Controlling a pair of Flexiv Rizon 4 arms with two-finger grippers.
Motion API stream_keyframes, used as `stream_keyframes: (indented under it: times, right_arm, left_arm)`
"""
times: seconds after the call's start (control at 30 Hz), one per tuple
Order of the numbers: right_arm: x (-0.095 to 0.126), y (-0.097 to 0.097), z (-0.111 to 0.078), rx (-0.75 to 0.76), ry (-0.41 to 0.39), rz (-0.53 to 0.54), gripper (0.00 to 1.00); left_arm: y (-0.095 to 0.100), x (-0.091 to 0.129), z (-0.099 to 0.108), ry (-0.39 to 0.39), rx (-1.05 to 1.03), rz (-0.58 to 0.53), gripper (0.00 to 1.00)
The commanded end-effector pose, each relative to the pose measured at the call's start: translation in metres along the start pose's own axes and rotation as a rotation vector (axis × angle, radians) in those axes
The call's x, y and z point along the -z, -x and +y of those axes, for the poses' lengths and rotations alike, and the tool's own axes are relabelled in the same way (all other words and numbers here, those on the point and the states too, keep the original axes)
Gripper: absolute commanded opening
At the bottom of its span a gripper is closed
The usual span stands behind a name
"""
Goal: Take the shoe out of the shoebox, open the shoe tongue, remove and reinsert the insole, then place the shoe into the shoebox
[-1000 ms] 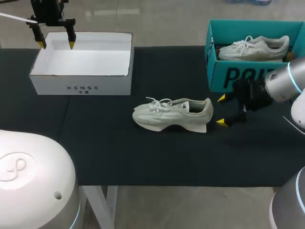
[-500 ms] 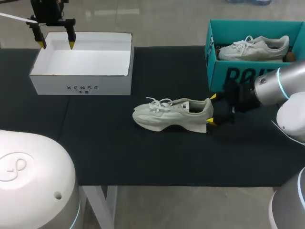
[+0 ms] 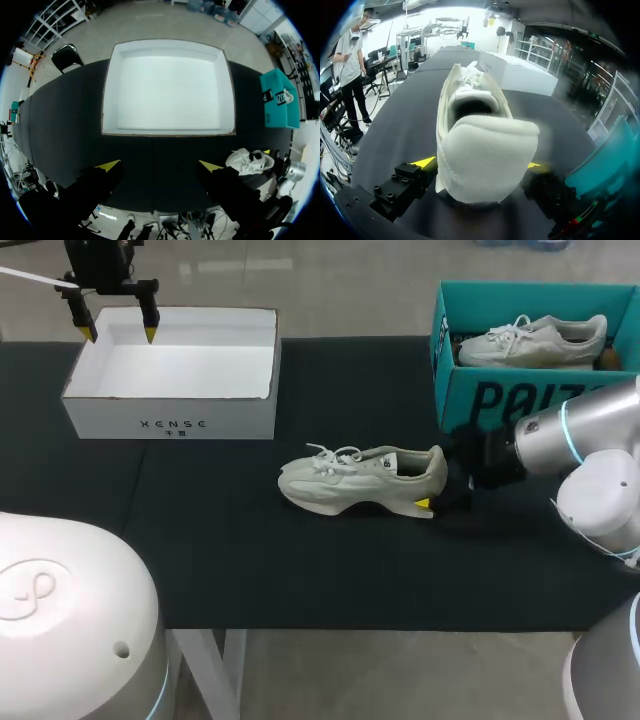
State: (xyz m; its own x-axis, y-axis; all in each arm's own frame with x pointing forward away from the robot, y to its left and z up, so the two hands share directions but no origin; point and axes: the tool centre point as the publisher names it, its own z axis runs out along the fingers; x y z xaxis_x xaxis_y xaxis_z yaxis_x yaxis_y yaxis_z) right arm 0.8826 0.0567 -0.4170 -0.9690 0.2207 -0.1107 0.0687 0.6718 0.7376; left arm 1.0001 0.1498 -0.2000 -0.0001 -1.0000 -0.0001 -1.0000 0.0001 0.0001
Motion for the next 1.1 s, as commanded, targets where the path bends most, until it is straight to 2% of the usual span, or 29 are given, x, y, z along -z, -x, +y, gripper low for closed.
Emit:
stream_keyframes:
  times: [0.03, 0.13, 0.17, 0.4, 0.47, 0.7, 1.1]
  right_arm:
    - [-0.008, 0.004, -0.004, -0.005, 0.004, 0.012, 1.00]
    - [-0.010, 0.005, -0.007, -0.014, -0.002, 0.039, 0.15]
    - [-0.011, 0.005, -0.008, -0.020, 0.002, 0.050, 0.00]
    - [-0.006, 0.007, -0.010, 0.023, 0.003, 0.246, 0.00]
    - [-0.003, 0.008, -0.013, 0.032, -0.018, 0.260, 0.00]
    - [0.001, 0.016, -0.018, 0.041, -0.038, 0.208, 0.00]
    - [-0.007, 0.013, -0.021, 0.037, -0.044, 0.223, 0.00]
  left_arm:
    - [0.000, 0.000, 0.000, 0.000, 0.000, 0.000, 1.00]
    - [0.000, 0.000, 0.000, 0.000, 0.000, 0.000, 1.00]
    - [0.000, 0.000, 0.000, 0.000, 0.000, 0.000, 1.00]
    - [0.000, 0.000, 0.000, 0.000, 0.000, 0.000, 1.00]
    - [0.000, 0.000, 0.000, 0.000, 0.000, 0.000, 1.00]
    - [0.000, 0.000, 0.000, 0.000, 0.000, 0.000, 1.00]
    - [0.000, 0.000, 0.000, 0.000, 0.000, 0.000, 1.00]
